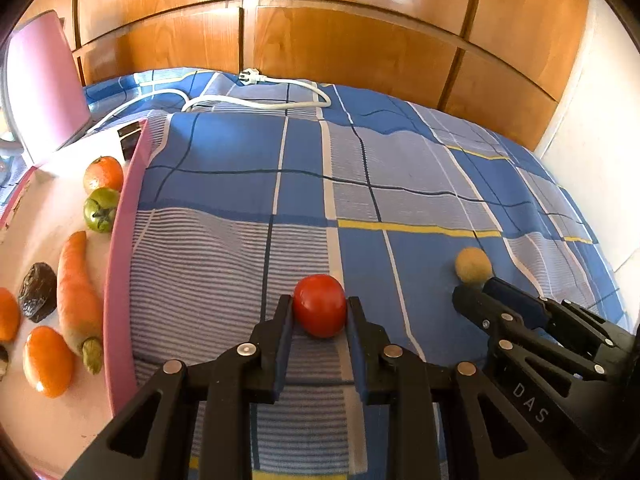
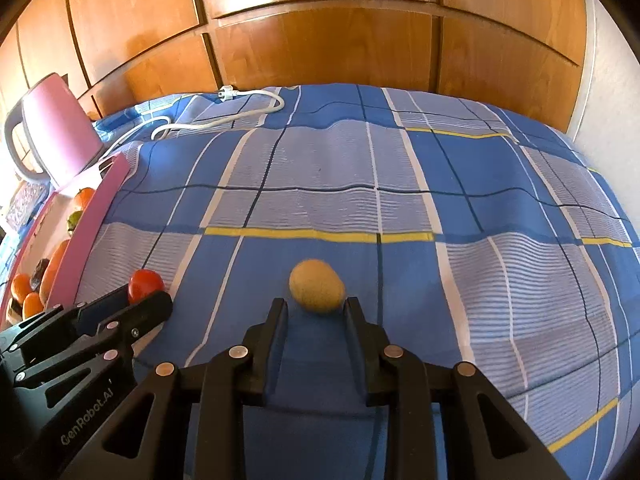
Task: Organize fruits
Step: 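Lift the red tomato with the left tool while the right lifts the beige potato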
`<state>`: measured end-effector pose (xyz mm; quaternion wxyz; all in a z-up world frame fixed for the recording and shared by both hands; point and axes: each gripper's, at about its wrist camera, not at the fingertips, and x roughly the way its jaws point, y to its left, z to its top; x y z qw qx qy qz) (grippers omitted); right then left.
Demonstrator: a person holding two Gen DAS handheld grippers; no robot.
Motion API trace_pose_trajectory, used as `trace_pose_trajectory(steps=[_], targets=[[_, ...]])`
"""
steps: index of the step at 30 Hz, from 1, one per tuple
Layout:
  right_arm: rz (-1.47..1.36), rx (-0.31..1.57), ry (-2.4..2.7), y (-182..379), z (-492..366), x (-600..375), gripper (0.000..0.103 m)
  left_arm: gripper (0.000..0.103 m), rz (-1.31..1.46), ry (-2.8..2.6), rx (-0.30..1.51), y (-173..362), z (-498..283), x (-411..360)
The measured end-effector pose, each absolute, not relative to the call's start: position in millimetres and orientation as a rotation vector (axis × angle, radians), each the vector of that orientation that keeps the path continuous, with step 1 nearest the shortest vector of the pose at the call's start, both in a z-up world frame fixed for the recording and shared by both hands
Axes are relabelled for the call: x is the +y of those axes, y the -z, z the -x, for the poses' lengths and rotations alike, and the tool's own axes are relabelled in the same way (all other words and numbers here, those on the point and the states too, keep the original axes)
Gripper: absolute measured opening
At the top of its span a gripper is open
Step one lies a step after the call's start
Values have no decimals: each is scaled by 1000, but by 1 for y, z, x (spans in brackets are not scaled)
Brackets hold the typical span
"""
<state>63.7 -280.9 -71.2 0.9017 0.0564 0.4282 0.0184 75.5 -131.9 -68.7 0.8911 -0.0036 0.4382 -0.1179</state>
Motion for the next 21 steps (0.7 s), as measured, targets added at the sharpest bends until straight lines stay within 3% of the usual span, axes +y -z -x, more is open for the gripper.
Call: trace_pose_trajectory(steps=[16, 21], targets=[[-101, 864, -24, 71, -42, -274, 29, 26, -16, 253, 897, 68, -57, -130], [-103, 860, -21, 70, -38, -275, 25, 26, -17, 253, 896, 68, -56, -130]])
